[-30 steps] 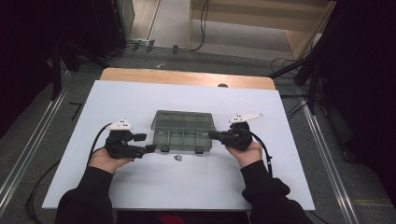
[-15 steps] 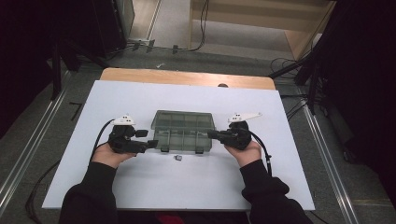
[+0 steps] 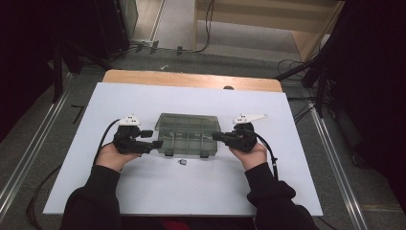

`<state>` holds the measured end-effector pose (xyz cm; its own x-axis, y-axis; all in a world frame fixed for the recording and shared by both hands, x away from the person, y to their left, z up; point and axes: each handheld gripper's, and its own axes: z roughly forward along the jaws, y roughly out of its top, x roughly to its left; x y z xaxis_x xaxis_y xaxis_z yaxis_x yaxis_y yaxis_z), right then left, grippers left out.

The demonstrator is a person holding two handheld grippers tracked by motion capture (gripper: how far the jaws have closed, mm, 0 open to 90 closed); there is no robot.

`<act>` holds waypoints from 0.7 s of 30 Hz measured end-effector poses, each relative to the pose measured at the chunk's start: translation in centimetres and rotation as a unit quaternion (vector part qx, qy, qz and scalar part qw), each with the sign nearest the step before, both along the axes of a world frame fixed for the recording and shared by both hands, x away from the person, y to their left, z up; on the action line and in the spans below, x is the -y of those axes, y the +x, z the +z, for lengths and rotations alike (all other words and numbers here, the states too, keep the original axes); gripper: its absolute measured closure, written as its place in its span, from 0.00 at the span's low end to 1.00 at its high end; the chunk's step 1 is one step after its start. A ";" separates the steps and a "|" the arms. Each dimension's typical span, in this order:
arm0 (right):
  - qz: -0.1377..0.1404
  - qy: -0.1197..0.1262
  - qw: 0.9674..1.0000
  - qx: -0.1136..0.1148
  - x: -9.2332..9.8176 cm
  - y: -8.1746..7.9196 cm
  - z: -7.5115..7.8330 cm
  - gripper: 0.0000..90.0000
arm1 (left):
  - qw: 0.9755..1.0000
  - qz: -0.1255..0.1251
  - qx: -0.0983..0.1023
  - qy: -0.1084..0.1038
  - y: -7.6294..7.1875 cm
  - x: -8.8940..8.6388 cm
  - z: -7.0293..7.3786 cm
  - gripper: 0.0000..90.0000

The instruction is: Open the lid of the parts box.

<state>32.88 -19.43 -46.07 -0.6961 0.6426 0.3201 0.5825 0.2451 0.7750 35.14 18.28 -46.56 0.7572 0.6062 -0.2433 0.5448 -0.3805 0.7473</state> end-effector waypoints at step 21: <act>-0.012 0.005 1.000 0.007 -0.2 0.7 0.9 0.98 | 1.000 0.011 0.016 0.000 1.9 -0.1 0.5 0.36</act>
